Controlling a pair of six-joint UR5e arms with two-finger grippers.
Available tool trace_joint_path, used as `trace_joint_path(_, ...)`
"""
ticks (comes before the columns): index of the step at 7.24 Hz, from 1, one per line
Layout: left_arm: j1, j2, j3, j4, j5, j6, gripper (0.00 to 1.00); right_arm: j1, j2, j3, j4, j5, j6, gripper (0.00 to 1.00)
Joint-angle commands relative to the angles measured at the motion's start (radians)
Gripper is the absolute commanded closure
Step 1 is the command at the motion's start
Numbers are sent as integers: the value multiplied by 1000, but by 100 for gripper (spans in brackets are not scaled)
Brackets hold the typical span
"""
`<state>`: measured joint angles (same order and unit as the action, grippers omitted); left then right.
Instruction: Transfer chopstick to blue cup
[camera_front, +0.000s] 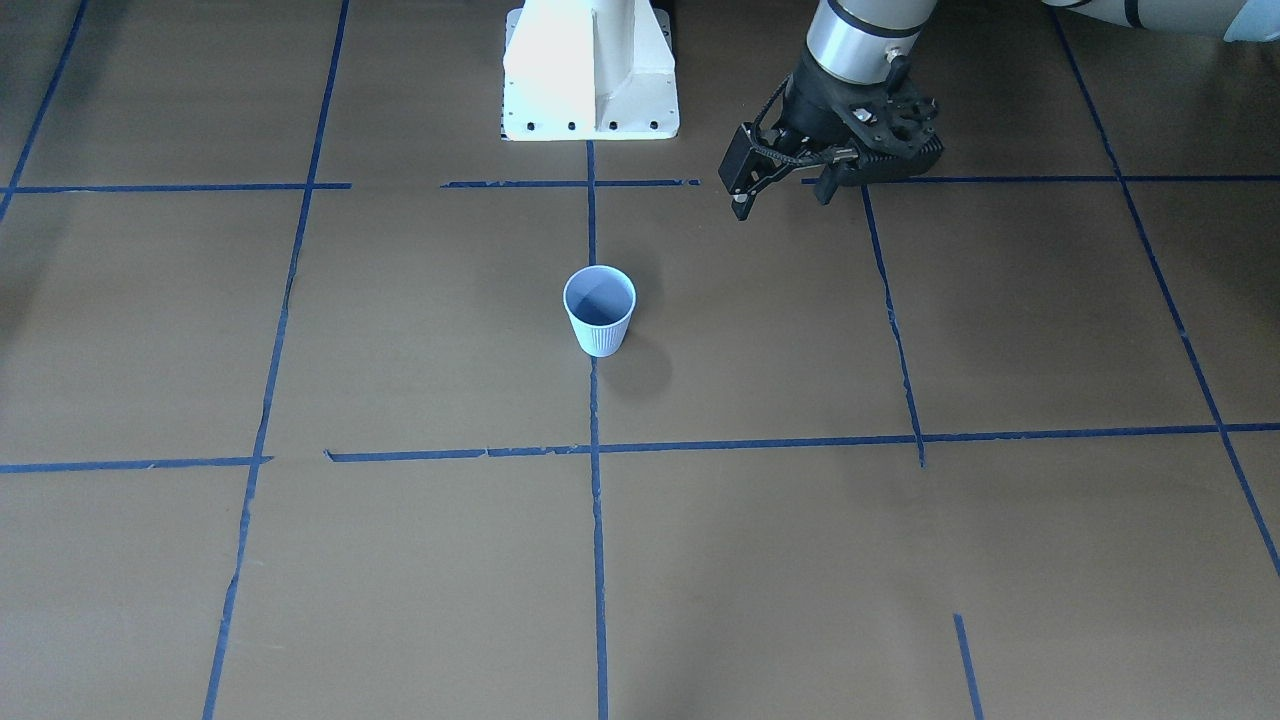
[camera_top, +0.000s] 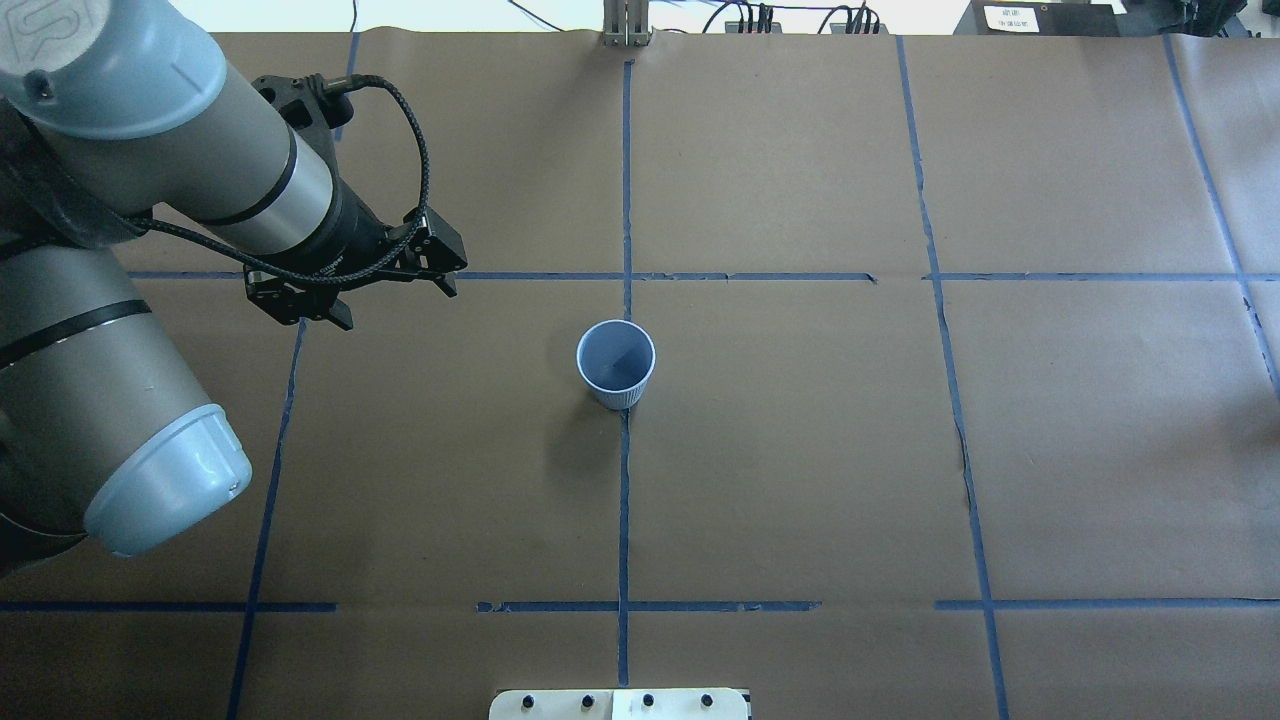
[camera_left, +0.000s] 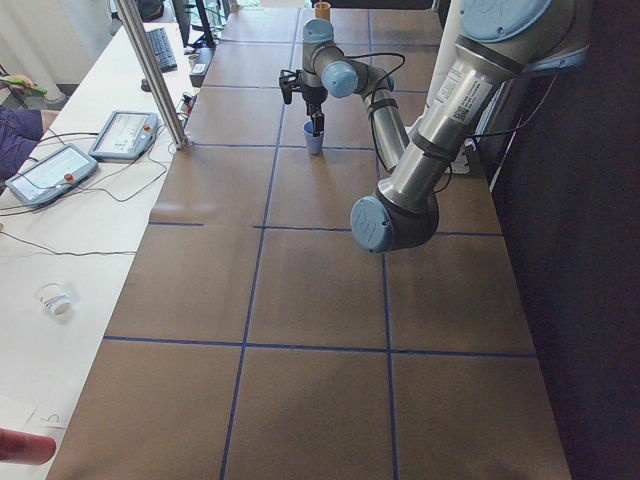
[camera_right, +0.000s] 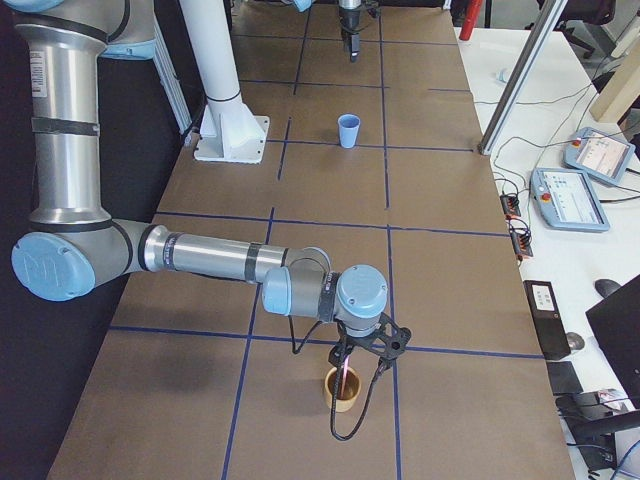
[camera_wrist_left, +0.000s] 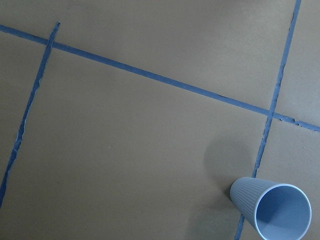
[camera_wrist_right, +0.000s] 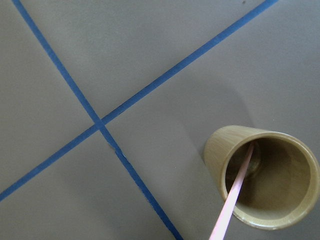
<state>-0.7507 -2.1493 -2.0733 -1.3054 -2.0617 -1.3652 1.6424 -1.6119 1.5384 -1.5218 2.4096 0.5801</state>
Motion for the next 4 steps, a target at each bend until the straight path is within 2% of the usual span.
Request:
trace_joint_path(1,-2,0,-10,0,0,0,0,2,1,0,0,-1,137,1)
trace_joint_path(4,-21,5,-31,2,0,6,0,16,1,-7,-1,2,274,1)
